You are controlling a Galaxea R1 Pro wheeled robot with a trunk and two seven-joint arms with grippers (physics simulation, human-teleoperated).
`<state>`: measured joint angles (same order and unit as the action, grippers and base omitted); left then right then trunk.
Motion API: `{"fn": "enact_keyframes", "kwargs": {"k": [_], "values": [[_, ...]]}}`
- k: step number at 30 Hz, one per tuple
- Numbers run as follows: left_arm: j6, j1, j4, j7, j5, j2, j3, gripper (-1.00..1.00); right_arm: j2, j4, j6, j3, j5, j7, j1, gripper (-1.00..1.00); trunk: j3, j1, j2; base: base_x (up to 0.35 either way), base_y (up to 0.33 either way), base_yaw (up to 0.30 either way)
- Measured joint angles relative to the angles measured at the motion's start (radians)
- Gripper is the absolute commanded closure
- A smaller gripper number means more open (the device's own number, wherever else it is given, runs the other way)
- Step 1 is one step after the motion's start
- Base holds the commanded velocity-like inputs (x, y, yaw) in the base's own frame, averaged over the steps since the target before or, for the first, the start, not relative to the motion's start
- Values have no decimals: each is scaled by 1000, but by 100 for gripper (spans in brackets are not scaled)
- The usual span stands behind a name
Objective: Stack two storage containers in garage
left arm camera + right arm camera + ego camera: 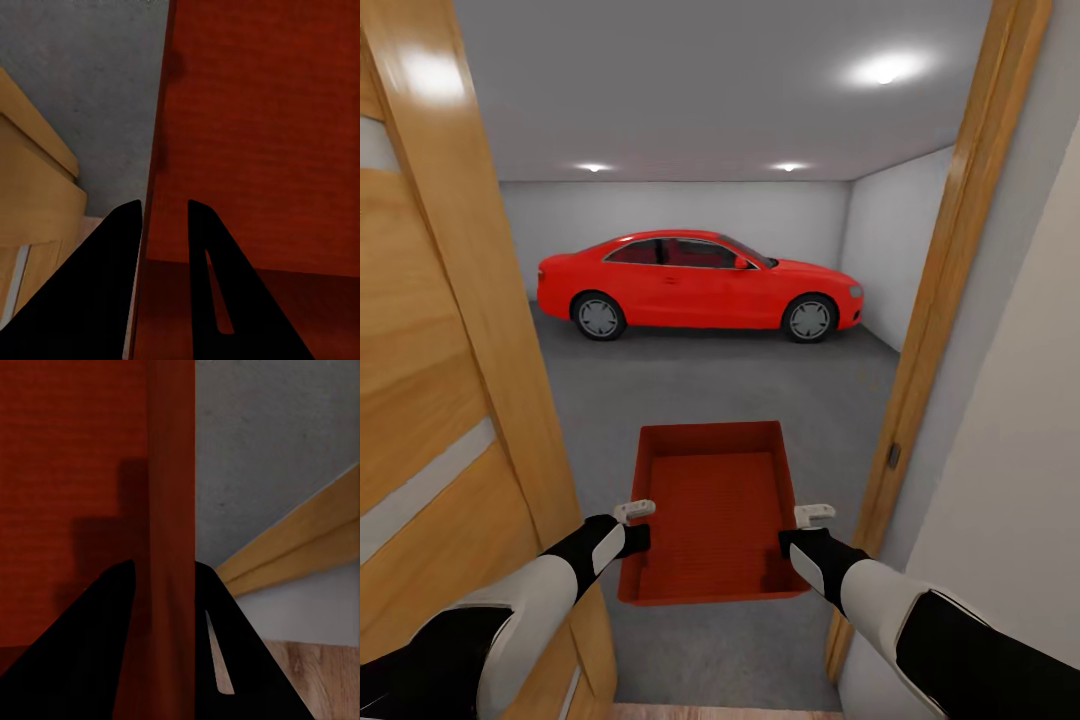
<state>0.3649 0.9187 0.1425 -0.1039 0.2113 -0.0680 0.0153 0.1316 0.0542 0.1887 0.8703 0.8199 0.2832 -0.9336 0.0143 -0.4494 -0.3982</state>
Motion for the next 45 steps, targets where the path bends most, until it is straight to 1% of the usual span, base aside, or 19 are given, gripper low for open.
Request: {"fn": "enact_keyframes", "kwargs": {"k": [10, 25, 45], "values": [[-1, 0, 0, 0, 5, 1, -3, 100, 0, 0, 0, -2, -2, 0, 0, 100, 0, 0, 0, 3, 3, 0], [0, 0, 0, 0, -1, 0, 1, 100, 0, 0, 0, 0, 0, 0, 0, 100, 0, 0, 0, 9, 0, 0], [-1, 0, 0, 0, 1, 0, 0, 100, 0, 0, 0, -1, -2, 0, 0, 100, 0, 1, 0, 298, 0, 0]]}}
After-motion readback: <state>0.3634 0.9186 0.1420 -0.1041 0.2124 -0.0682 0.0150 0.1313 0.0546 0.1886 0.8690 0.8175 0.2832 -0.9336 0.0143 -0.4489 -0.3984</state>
